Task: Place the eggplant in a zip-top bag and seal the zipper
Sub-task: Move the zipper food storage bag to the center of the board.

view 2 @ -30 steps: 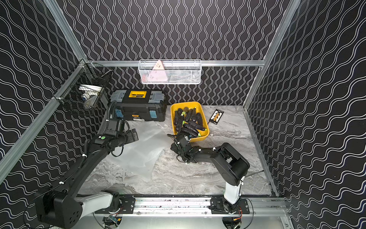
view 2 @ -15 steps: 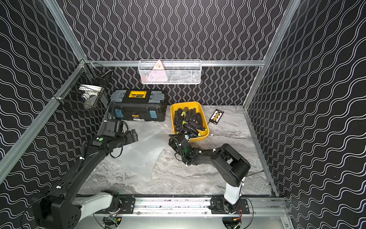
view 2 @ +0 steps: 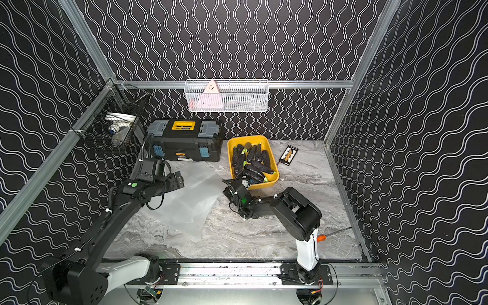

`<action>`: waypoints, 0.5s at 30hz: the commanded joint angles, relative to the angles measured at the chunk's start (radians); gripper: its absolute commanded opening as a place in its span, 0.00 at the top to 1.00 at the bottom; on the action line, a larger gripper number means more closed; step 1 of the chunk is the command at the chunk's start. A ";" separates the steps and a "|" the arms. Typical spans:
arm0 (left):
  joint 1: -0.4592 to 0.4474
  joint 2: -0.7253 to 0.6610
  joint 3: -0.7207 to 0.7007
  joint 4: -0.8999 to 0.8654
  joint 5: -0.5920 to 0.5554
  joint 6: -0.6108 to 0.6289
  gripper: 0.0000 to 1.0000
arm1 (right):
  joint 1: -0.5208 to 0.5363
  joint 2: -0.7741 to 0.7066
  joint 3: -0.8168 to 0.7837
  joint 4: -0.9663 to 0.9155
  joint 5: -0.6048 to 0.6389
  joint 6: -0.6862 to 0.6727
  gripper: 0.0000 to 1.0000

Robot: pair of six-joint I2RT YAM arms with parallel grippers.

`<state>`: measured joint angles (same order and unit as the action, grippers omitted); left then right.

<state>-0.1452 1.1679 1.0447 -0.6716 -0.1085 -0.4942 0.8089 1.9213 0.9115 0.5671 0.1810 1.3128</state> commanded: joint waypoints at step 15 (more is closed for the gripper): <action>0.001 0.073 0.086 -0.011 -0.060 0.019 0.06 | -0.027 -0.612 -0.133 -0.610 0.005 -0.176 1.00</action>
<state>-0.1452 1.2266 1.1110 -0.6735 -0.1432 -0.4934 0.8009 1.4048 0.8009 0.2241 0.1841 1.1839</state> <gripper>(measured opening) 0.940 0.050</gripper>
